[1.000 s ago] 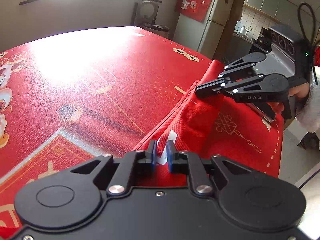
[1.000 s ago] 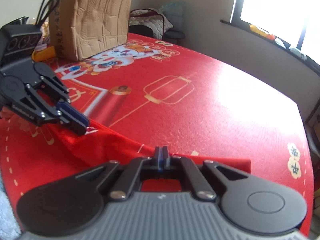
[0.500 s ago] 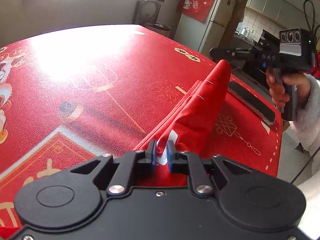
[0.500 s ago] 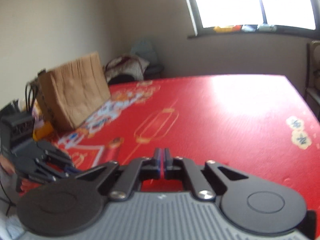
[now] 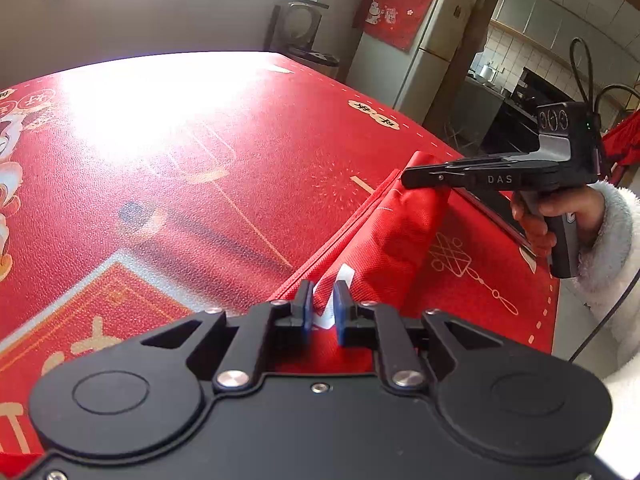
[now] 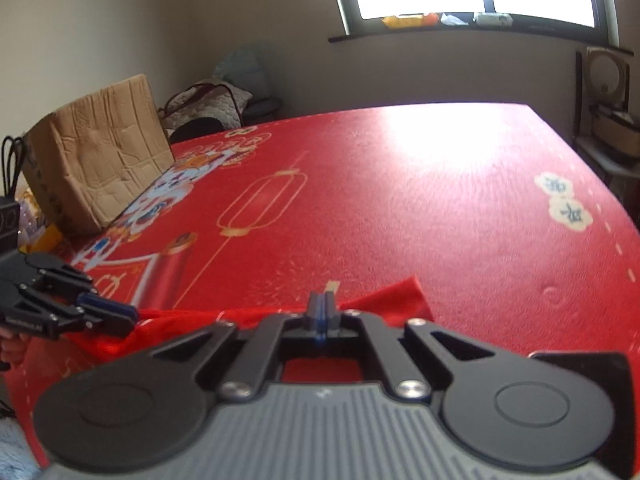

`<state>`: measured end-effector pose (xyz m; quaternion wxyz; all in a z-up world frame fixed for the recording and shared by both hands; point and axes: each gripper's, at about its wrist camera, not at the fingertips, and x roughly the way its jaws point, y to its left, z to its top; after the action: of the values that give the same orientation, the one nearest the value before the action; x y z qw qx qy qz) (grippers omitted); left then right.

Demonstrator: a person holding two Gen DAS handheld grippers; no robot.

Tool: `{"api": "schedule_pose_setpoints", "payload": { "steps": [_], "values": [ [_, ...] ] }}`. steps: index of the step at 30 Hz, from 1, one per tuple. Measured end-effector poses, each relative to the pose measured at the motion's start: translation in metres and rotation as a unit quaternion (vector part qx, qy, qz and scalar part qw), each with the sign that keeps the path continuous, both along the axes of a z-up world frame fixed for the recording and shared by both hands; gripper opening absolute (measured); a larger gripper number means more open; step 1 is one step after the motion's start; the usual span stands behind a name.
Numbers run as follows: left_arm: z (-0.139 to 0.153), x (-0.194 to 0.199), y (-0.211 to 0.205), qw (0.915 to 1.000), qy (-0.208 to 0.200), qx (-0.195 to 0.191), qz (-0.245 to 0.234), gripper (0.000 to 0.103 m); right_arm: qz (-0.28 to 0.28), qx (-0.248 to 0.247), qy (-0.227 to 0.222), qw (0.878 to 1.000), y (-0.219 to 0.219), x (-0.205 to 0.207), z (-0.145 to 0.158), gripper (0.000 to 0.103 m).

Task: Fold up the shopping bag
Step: 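Hold the rolled red bag upright with the left gripper while the right gripper releases and withdraws, then grasp the rolled bag strip with the right gripper above the left gripper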

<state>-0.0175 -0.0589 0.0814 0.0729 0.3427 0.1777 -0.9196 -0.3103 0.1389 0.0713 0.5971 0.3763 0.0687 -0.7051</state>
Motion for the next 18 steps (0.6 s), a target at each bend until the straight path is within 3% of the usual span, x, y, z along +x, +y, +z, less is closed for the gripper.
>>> {"api": "schedule_pose_setpoints", "payload": {
  "steps": [7, 11, 13, 14, 15, 17, 18],
  "values": [
    [-0.002, -0.003, -0.006, 0.9999, -0.002, 0.010, 0.003, 0.014, -0.015, -0.020, -0.016, 1.000, 0.003, -0.004, -0.009, 0.000],
    [-0.002, -0.004, -0.005, 0.9999, -0.009, 0.013, 0.004, 0.014, 0.026, -0.036, 0.068, 0.997, 0.006, 0.013, 0.015, 0.005],
    [-0.001, -0.006, -0.004, 0.9998, -0.013, 0.011, 0.004, 0.014, 0.074, -0.038, 0.135, 0.987, 0.007, 0.030, 0.032, 0.018],
    [-0.001, -0.007, -0.004, 0.9998, -0.014, 0.010, 0.004, 0.014, 0.103, -0.037, 0.174, 0.979, 0.008, 0.040, 0.039, 0.025],
    [-0.001, -0.007, -0.004, 0.9998, -0.015, 0.011, 0.004, 0.014, 0.152, -0.032, 0.247, 0.956, 0.010, 0.059, 0.046, 0.035],
    [-0.002, -0.007, -0.005, 0.9998, -0.015, 0.013, 0.003, 0.014, 0.235, -0.023, 0.379, 0.895, 0.015, 0.093, 0.050, 0.038],
    [-0.002, -0.007, -0.006, 0.9998, -0.014, 0.015, 0.003, 0.014, 0.284, -0.014, 0.447, 0.848, 0.019, 0.112, 0.047, 0.038]
  ]
}}
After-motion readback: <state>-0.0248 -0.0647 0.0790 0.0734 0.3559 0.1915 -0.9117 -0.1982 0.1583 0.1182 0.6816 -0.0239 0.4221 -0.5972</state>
